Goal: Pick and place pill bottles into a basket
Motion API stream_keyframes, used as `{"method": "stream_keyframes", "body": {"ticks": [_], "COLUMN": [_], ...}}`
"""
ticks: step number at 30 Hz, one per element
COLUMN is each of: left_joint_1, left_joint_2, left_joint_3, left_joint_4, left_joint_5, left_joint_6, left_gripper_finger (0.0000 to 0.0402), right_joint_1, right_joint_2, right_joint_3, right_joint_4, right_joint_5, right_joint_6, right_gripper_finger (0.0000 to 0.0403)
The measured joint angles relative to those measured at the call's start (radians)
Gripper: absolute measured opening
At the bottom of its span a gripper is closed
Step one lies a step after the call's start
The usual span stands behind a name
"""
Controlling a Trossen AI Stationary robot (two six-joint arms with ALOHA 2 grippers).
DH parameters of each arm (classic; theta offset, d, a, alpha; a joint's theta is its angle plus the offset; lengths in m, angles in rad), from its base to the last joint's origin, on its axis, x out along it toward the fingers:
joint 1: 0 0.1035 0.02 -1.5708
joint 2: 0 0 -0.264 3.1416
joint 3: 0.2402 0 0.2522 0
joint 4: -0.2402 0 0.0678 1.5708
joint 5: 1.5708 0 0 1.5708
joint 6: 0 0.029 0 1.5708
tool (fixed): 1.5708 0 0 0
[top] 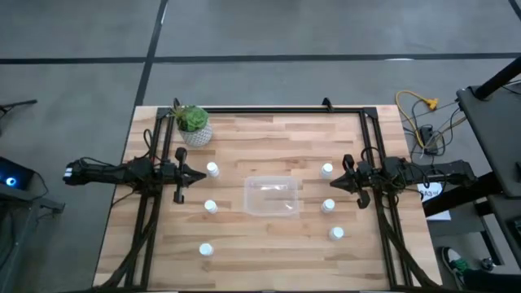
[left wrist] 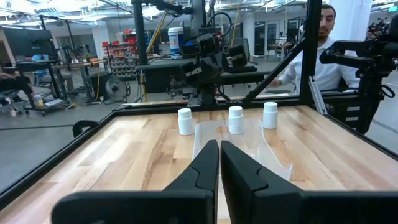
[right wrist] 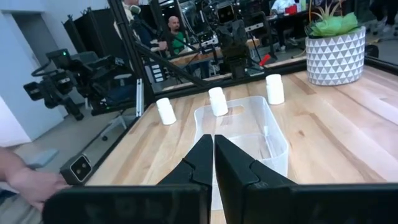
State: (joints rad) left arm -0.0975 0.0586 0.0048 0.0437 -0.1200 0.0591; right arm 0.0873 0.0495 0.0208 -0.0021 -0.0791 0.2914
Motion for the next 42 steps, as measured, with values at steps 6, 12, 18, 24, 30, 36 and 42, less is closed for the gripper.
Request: {"method": "stream_keyframes", "body": {"ticks": [6,12,18,24,30,36,42], "left_joint_1": [0.000,0.000,0.000,0.000,0.000,0.000,0.000], "left_joint_2": [0.000,0.000,0.000,0.000,0.000,0.000,0.000], "left_joint_3": [0.000,0.000,0.000,0.000,0.000,0.000,0.000], "left_joint_4": [0.000,0.000,0.000,0.000,0.000,0.000,0.000], "left_joint_5": [0.000,0.000,0.000,0.000,0.000,0.000,0.000], "left_joint_6": [0.000,0.000,0.000,0.000,0.000,0.000,0.000], "left_gripper_finger": [0.0000,0.0000,0.0000,0.0000,0.0000,0.0000,0.0000], "right_joint_1": [0.000,0.000,0.000,0.000,0.000,0.000,0.000], "right_joint_2": [0.000,0.000,-0.001,0.000,-0.001,-0.001,0.027], "right_joint_3": [0.000,0.000,0.000,0.000,0.000,0.022,0.174], "right_joint_4": [0.000,0.023,0.120,0.398,0.775,1.015,1.027], "right_joint_5": [0.000,0.001,0.002,0.003,0.003,0.003,-0.016], "right_joint_6": [-0.010,-0.015,0.001,-0.031,-0.124,-0.250,-0.343], "right_gripper_finger": [0.0009,0.0009,0.0009,0.0009,0.0009,0.0009,0.0009]}}
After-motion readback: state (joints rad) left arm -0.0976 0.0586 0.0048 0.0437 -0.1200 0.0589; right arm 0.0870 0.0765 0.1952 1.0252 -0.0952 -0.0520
